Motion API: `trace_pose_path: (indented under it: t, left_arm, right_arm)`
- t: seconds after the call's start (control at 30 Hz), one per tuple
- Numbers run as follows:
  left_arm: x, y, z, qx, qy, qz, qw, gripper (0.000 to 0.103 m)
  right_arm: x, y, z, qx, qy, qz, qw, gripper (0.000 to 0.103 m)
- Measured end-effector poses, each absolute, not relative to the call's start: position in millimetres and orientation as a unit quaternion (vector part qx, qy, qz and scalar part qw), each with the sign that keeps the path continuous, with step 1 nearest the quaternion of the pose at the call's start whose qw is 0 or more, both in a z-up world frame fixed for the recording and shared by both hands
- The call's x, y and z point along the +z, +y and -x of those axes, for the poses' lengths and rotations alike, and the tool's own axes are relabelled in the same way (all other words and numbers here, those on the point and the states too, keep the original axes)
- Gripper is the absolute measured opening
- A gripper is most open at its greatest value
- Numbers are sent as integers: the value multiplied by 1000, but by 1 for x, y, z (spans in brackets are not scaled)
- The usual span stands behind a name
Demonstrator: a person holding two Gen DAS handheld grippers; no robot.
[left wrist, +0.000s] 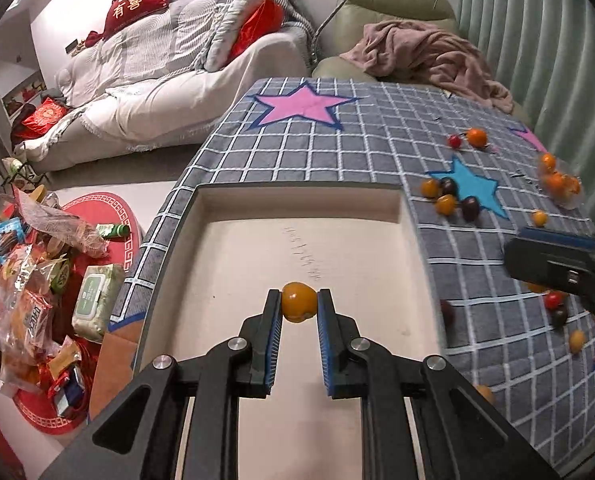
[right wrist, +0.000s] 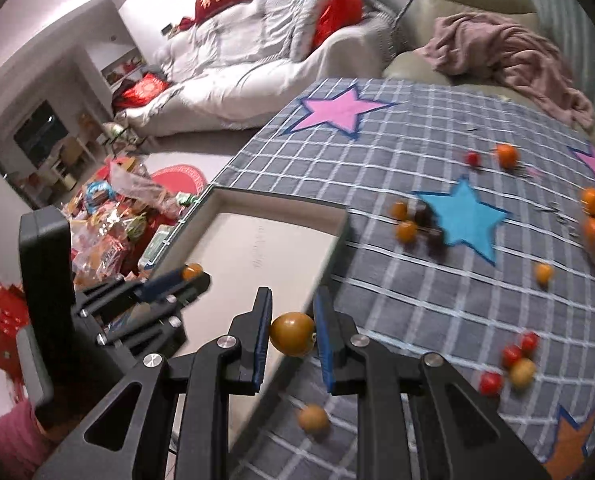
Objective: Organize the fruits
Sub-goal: 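Carry both orange tomatoes over the white tray and open both grippers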
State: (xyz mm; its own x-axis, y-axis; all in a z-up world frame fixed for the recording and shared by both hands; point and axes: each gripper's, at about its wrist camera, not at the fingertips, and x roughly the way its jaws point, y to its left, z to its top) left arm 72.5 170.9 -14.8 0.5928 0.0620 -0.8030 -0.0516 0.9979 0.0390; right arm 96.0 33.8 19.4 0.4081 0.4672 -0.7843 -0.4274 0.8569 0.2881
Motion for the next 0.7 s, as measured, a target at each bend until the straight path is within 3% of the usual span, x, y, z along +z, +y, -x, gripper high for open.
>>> trace_pose_path:
  t: [0.7]
  left_arm:
    - [-64,205,-127,62,494,5,867,19]
  right_arm:
    - [-64,105,-175,244,544,23,803,26]
